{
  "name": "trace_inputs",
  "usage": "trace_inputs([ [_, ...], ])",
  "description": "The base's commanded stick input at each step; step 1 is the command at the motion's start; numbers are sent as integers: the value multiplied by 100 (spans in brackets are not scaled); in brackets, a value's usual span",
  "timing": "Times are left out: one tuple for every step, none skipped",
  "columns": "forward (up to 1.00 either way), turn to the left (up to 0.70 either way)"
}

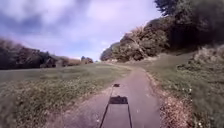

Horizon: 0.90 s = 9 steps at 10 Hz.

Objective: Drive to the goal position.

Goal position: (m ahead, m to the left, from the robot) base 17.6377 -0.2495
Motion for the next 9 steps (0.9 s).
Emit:
trace_inputs([
  [70,-14],
  [70,-14],
  [70,-14],
  [70,-14],
  [70,-14],
  [70,-14],
  [70,-14],
  [70,-14],
  [70,-14],
])
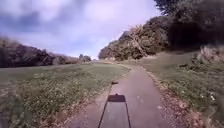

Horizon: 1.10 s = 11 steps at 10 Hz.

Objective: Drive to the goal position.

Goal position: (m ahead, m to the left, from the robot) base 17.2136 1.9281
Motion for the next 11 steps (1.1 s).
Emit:
trace_inputs([
  [70,-14],
  [70,-14],
  [70,-14],
  [70,-14],
  [70,-14],
  [70,-14],
  [70,-14],
  [70,-14],
  [70,-14],
  [69,-14],
  [68,-13],
])
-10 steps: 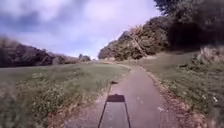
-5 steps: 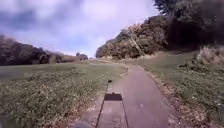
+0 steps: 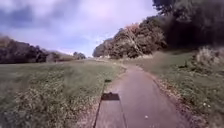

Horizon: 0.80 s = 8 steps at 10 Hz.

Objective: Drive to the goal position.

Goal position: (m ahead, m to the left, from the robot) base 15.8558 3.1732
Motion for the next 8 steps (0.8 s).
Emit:
trace_inputs([
  [63,-15],
  [64,-16],
  [64,-16],
  [63,-16],
  [63,-16],
  [64,-16],
  [63,-16],
  [65,-15],
])
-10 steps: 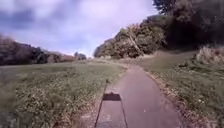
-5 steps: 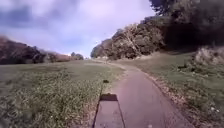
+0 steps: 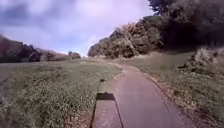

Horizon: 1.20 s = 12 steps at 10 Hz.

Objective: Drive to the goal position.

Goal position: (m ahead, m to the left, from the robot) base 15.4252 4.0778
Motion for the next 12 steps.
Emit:
trace_inputs([
  [67,-14],
  [68,-9],
  [69,-10],
  [68,-14],
  [68,-14],
  [68,-14],
  [68,-14],
  [68,-14],
  [68,-14],
  [69,-14],
  [68,-14],
  [69,-14],
])
